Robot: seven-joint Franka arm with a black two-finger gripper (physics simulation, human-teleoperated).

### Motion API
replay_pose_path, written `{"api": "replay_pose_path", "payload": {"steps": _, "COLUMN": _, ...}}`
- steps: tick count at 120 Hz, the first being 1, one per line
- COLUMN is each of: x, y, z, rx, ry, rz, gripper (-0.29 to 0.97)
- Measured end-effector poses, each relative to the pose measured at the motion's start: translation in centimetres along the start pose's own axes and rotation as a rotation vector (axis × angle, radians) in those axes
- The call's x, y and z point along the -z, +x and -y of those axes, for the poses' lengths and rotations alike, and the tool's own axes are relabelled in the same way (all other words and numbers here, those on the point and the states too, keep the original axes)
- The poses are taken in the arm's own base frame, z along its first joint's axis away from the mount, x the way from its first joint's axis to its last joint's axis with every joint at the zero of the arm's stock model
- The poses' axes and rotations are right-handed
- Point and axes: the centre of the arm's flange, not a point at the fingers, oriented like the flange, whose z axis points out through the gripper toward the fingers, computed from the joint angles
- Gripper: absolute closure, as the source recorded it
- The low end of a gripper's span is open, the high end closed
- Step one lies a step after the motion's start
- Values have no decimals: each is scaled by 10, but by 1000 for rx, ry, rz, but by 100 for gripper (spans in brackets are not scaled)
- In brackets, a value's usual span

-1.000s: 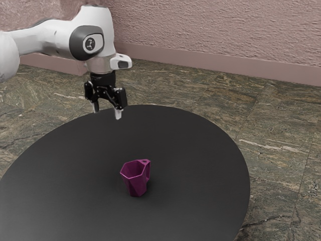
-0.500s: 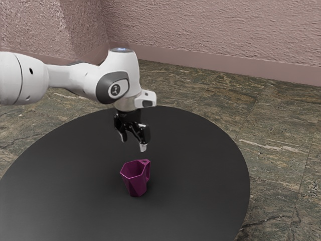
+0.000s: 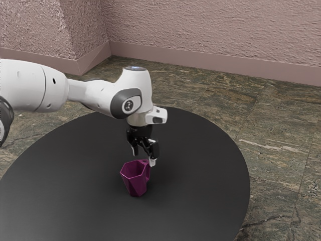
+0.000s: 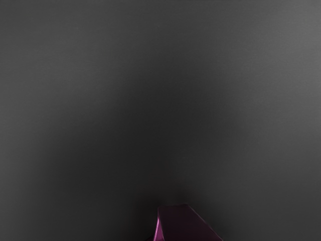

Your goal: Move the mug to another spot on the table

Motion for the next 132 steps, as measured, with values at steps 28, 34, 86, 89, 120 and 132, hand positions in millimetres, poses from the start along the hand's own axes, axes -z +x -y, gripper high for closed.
{"api": "replay_pose_path", "payload": {"steps": 28, "x": -14, "y": 5, "z": -2, "rx": -37, "ry": 30, "rz": 4, "gripper": 0}}
{"api": "replay_pose_path", "payload": {"steps": 34, "x": -17, "y": 6, "z": -1, "rx": -40, "ry": 32, "rz": 3, "gripper": 0}}
{"api": "replay_pose_path", "payload": {"steps": 86, "x": -34, "y": 8, "z": -1, "rx": -13, "ry": 19, "rz": 14, "gripper": 0}}
{"api": "replay_pose_path", "payload": {"steps": 89, "x": -35, "y": 8, "z": -1, "rx": -12, "ry": 19, "rz": 15, "gripper": 0}}
{"api": "replay_pose_path", "payload": {"steps": 120, "x": -38, "y": 8, "z": -1, "rx": 2, "ry": 20, "rz": 17, "gripper": 0}}
{"api": "replay_pose_path", "payload": {"steps": 132, "x": -40, "y": 8, "z": -1, "rx": 10, "ry": 17, "rz": 19, "gripper": 0}}
